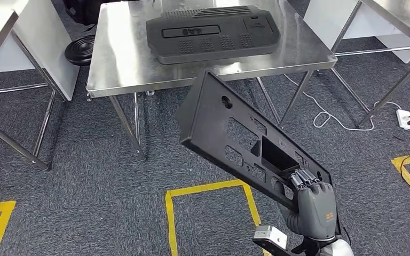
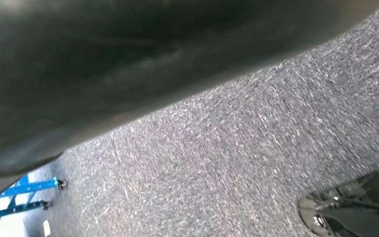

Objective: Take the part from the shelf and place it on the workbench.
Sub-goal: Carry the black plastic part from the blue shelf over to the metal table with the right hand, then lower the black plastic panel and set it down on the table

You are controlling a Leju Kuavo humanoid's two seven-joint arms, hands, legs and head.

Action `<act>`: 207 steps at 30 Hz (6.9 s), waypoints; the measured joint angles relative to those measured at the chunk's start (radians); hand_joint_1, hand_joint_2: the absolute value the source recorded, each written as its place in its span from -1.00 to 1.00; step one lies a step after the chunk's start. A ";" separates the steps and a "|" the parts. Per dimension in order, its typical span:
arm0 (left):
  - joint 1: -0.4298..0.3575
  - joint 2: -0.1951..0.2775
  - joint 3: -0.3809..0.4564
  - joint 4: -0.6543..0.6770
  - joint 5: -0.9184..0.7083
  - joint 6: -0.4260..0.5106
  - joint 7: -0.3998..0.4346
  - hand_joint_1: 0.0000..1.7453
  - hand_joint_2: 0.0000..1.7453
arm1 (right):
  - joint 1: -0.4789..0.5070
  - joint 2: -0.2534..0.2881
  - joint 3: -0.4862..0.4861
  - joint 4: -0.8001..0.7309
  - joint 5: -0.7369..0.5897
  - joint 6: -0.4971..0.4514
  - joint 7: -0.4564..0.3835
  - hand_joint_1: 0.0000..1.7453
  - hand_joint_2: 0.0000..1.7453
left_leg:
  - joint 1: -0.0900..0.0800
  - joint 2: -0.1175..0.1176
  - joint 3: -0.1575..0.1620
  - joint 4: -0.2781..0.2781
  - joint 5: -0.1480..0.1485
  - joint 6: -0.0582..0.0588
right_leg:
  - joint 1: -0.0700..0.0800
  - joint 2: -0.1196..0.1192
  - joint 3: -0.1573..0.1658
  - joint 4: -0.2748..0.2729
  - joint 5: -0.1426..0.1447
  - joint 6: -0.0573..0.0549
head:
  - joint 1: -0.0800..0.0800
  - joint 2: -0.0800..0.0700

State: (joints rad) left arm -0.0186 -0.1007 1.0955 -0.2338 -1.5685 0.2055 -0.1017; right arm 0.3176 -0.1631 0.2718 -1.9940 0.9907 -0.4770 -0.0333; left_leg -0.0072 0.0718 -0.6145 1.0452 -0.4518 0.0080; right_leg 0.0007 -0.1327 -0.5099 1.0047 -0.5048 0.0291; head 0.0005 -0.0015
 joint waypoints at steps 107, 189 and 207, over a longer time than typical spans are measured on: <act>0.000 -0.002 0.024 -0.003 0.000 -0.017 0.032 -1.00 -1.00 | -0.020 0.032 -0.025 0.013 -0.068 0.024 -0.026 1.00 1.00 | 0.015 -0.076 -0.009 0.007 0.007 -0.006 | -0.027 0.130 0.006 -0.005 -0.013 0.024 | -0.006 0.000; -0.002 -0.002 0.029 -0.007 -0.002 -0.017 0.025 -1.00 -1.00 | -0.016 0.052 -0.063 0.009 -0.213 0.078 -0.101 1.00 1.00 | 0.018 -0.065 0.018 0.134 -0.148 -0.021 | -0.021 0.137 -0.081 -0.002 0.075 -0.014 | -0.015 0.000; 0.000 -0.002 0.029 -0.007 -0.002 -0.017 0.026 -1.00 -1.00 | -0.017 0.054 -0.068 0.010 -0.209 0.079 -0.101 1.00 1.00 | 0.029 -0.075 0.048 -0.003 -0.046 0.020 | -0.018 0.144 -0.226 0.298 -0.049 0.027 | -0.003 0.000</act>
State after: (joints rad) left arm -0.0190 -0.1025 1.1242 -0.2407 -1.5702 0.1886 -0.0755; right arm 0.3009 -0.1094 0.2036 -1.9841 0.7819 -0.3981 -0.1343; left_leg 0.0218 -0.0035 -0.5668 1.0419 -0.4980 0.0276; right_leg -0.0173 0.0115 -0.7362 1.3027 -0.5542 0.0561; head -0.0030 -0.0015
